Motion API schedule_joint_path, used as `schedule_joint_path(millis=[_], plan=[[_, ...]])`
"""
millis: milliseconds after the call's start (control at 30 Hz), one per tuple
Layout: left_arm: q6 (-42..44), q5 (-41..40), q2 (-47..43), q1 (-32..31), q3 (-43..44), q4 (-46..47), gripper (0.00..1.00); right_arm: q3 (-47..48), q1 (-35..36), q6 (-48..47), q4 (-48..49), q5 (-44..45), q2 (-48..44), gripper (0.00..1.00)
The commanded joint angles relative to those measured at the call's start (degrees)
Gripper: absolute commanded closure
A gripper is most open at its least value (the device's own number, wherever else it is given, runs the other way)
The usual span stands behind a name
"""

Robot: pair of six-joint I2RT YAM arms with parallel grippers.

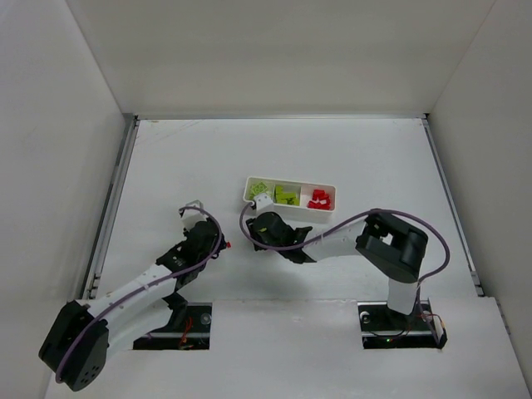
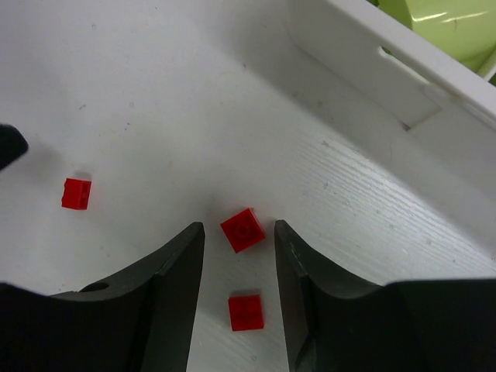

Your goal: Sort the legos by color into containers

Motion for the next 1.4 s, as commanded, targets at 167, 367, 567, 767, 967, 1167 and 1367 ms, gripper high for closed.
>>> schedule_joint_path(millis=[167, 367, 567, 767, 967, 1167, 1367], plan=[[-5.3, -2.1, 1.9, -2.9, -1.5, 0.0, 0.65, 2.9, -0.4, -0.6, -0.2, -1.7, 1.9, 0.68], [-5.9, -2.1, 2.7, -5.6, -0.4, 0.3, 0.64, -0.4, -0.6, 1.9, 0.2, 0.2, -5.6, 0.75], [-5.5, -2.8, 5.7, -6.9, 0.7, 1.5, 0.63, -5.6, -4.0, 3.5, -0.4, 4.7, -18.4, 0.76], [-5.2, -3.4, 9.2, -7.7, 1.3, 3.8, 0.66, -11.4, -13.5, 5.6, -3.1, 8.3, -26.9, 0.75], [-5.2, -3.8, 12.2, -8.3, 1.8, 5.5, 0.69, -14.3, -23.0, 6.7, -3.6, 8.1, -27.8, 0.74], [-4.8, -4.4, 13.1, -8.8, 1.8, 5.3, 0.73, -12.6, -24.6, 6.6, -2.9, 7.8, -25.5, 0.53], [-5.0, -4.6, 13.1, -9.1, 1.6, 5.1, 0.78, -12.7, -22.9, 6.2, -2.9, 8.7, -27.2, 0.44]])
